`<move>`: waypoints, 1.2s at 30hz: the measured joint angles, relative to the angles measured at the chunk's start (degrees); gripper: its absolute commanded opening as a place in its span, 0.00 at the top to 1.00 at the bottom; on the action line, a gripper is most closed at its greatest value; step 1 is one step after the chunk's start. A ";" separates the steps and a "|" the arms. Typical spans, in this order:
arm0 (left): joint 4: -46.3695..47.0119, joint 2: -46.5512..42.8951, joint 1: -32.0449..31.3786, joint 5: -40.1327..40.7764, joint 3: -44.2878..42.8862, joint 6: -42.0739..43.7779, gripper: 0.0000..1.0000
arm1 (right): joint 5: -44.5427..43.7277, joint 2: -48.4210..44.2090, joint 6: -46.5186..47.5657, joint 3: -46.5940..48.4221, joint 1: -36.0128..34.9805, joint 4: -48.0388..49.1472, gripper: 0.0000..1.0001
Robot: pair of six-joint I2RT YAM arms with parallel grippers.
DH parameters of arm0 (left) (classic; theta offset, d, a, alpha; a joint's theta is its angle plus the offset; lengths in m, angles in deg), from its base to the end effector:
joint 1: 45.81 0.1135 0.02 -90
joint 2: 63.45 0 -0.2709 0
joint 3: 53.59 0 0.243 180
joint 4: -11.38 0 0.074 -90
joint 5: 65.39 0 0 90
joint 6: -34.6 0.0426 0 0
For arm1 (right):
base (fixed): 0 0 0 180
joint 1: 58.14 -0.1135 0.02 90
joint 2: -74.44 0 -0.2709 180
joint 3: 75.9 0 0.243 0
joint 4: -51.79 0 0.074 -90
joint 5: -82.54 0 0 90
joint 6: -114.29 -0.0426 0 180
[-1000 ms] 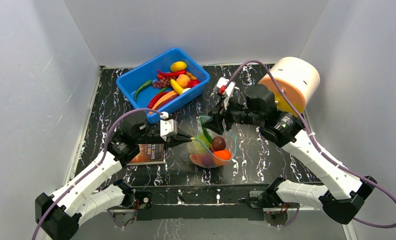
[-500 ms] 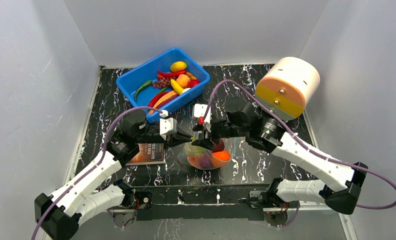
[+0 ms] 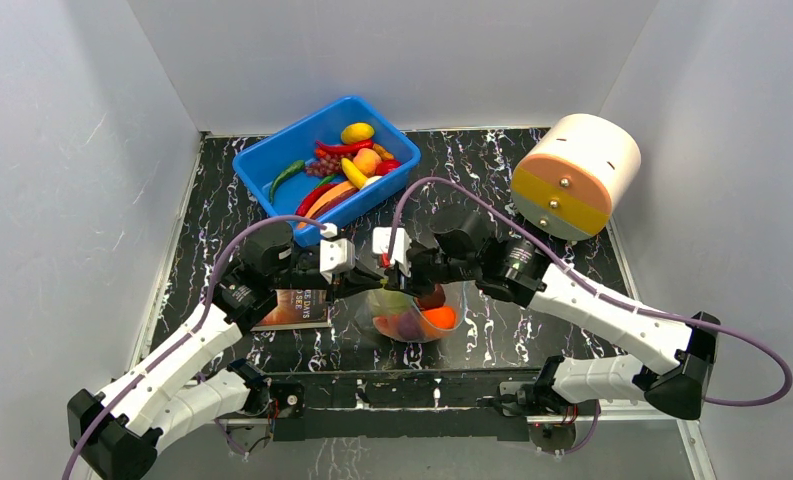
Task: Place the food in the zip-top bag and seal the zipper
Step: Zip the zipper food storage bag at the center of the board.
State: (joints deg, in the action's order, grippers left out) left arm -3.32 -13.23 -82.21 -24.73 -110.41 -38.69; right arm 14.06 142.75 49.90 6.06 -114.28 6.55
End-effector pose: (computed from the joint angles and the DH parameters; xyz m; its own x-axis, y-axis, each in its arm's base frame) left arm 0.1328 -0.1380 0.3353 0.1764 0.1027 -0.9789 0.9819 0.0514 0.1823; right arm 0.1279 0.2186 0.3630 0.1460 -0.5041 -0.8512 -0.9798 0.0454 -0.1949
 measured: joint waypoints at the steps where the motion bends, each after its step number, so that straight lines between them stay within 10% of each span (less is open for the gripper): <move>1: -0.31 0.00 0.00 0.00 0.00 0.11 1.00 | -0.37 0.00 0.28 -0.13 -0.09 -0.44 0.80; 8: -1.62 -0.02 -0.09 0.22 0.02 0.42 0.96 | -0.96 -0.09 1.44 -1.14 -0.68 -0.57 0.99; 18: -5.29 -0.33 -0.20 0.26 -0.46 3.63 1.00 | -0.42 -1.44 1.57 -3.82 -1.11 1.86 1.00; 36: -6.54 -0.48 -0.15 -0.52 -0.98 3.17 1.00 | -0.42 -1.51 -0.09 -3.82 -1.25 3.10 0.78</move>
State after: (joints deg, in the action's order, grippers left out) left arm -9.85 -13.71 -82.36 -25.26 -111.39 -35.52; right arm 13.64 141.24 49.81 2.23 -115.52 9.66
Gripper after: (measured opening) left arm 0.030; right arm 0.218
